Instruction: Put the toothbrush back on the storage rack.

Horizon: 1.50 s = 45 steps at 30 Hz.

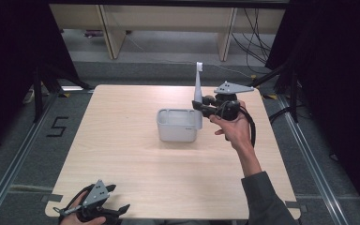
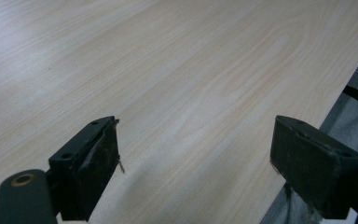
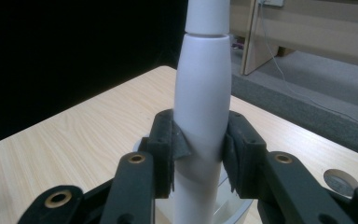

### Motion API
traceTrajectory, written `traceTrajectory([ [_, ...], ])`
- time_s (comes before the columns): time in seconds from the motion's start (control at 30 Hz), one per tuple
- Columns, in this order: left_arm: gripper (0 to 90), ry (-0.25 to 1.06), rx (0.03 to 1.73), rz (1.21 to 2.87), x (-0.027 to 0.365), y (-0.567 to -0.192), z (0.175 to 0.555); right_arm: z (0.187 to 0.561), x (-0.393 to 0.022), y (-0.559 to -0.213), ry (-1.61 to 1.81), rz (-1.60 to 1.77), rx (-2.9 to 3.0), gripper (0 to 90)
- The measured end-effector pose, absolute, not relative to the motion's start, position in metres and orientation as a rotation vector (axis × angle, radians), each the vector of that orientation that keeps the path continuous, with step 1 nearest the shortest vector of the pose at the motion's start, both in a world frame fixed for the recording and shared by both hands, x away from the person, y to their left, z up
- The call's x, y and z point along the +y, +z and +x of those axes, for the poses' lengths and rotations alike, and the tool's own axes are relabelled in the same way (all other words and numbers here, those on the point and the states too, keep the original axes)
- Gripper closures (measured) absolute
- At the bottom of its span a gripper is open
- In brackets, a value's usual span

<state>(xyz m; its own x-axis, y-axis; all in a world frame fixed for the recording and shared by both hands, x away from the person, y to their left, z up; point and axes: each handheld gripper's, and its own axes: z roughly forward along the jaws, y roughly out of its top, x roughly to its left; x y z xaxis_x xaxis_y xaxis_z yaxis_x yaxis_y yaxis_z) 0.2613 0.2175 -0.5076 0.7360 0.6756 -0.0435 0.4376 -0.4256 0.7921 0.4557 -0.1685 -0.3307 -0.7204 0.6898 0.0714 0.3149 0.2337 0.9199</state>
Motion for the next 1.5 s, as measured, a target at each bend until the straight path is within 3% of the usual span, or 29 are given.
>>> traceTrajectory([
  [0.73, 14.8, 0.360, 0.811, 2.102, 0.218, -0.507, 0.262, 0.480, -0.163, -0.325, 1.466, 0.931, 2.086, 66.7],
  [1.5, 14.7, 0.370, 0.809, 2.104, 0.219, -0.506, 0.262, 0.503, -0.153, -0.344, 1.469, 0.980, 2.031, 66.7],
])
